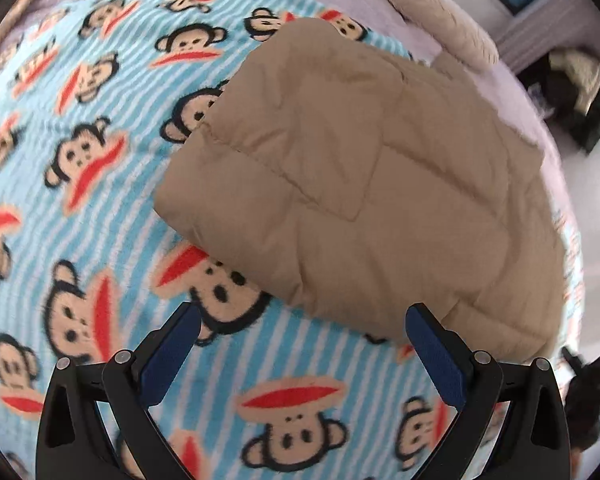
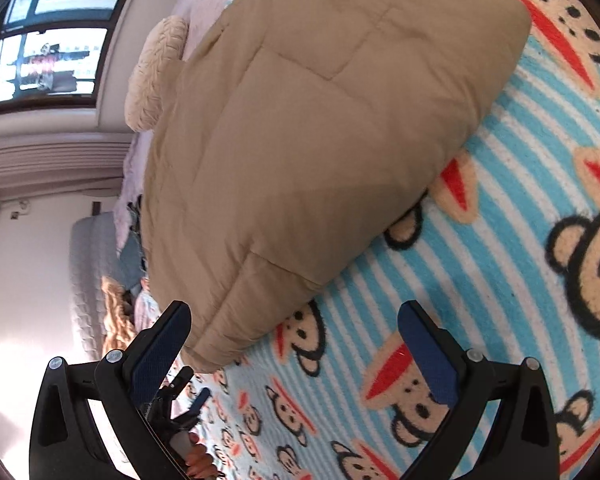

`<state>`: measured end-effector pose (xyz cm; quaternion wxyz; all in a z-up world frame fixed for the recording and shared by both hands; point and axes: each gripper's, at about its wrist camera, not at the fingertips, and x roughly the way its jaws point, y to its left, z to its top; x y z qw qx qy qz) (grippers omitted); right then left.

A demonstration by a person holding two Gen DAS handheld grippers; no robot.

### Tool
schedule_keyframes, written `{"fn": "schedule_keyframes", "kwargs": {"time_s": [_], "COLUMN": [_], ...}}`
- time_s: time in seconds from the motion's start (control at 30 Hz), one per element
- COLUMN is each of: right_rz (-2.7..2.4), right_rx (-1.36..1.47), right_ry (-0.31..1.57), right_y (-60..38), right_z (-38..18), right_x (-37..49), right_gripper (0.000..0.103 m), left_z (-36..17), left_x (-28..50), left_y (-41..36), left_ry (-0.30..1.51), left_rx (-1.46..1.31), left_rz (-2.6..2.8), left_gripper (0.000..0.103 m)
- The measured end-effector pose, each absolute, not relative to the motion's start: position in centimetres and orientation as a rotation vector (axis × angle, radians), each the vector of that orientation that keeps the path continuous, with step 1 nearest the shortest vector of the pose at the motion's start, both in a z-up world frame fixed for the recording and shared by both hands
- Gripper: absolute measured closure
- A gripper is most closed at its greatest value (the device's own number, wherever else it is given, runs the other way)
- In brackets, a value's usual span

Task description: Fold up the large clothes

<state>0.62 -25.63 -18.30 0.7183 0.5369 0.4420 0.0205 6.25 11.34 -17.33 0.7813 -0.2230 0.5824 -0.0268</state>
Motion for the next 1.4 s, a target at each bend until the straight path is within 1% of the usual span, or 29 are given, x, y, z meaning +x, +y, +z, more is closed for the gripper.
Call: {"fn": "schedule_keyframes", "kwargs": {"time_s": [0.13,0.27,0.33,0.5,0.77,0.9,0.97,1.0,1.03,1.07,1.1,1.13,1.17,1.2,1.27,1.4], "right_rz": [0.048,0.045,0.054,0.095,0.164,0.173,0.165,0.158,0.148,0.136,0.139,0.145,0.155,0.16,0.171,0.208], "right_rx": [1.235,1.341,1.378,1.383,1.377,1.384,1.394,1.395,1.393,1.394,1.408,1.42,1.424,1.418,1.407,1.402], "right_ry": [0.93,0.838,0.823,0.84,0.824,0.831,0.836,0.84,0.852,0.871,0.882,0.879,0.871,0.864,0.845,0.809], "right_y": [-26.4,-28.0,-28.3,-28.0,-27.5,-27.5,-27.5,-27.5,-27.6,-27.7,-27.8,-27.9,-27.9,-27.8,-27.6,-27.4], "right_z": [-18.4,-19.0,-19.4,-20.3,-21.0,-22.0,-22.4,-22.5,-22.6,-22.9,-23.3,-23.4,-23.4,-23.1,-22.4,-21.3], "right_x": [0.8,0.4,0.5,1.7,5.5,7.1,7.1,7.1,6.9,6.9,6.8,6.6,6.6,6.6,6.4,5.4], "right_gripper": [0.0,0.0,0.0,0.0,0.0,0.0,0.002,0.005,0.021,0.038,0.042,0.05,0.06,0.064,0.075,0.081], "left_z": [-17.7,-18.6,-19.0,-21.3,-21.7,-22.7,-22.9,-22.9,-22.7,-22.5,-22.2,-22.0,-21.6,-21.2,-20.0,-17.3], "left_x": [6.1,6.2,6.5,7.7,11.2,12.9,13.4,13.5,13.6,13.7,13.8,13.9,13.8,13.7,13.8,12.8], "left_y": [12.1,11.6,11.1,10.4,9.2,9.0,8.8,8.7,8.6,8.4,8.4,8.7,8.9,9.1,9.0,9.0], "left_ry": [1.237,1.258,1.273,1.303,1.212,1.189,1.174,1.164,1.156,1.15,1.144,1.138,1.132,1.125,1.108,1.066], "left_rx": [-0.642,-0.747,-0.778,-0.82,-0.851,-0.869,-0.866,-0.858,-0.845,-0.821,-0.807,-0.807,-0.81,-0.803,-0.766,-0.676], "left_rz": [-0.151,-0.254,-0.297,-0.3,-0.278,-0.233,-0.209,-0.197,-0.184,-0.181,-0.189,-0.198,-0.214,-0.22,-0.245,-0.313], "left_gripper": [0.001,0.001,0.001,0.001,0.001,0.001,0.001,0.002,0.013,0.027,0.035,0.051,0.061,0.065,0.075,0.076]}}
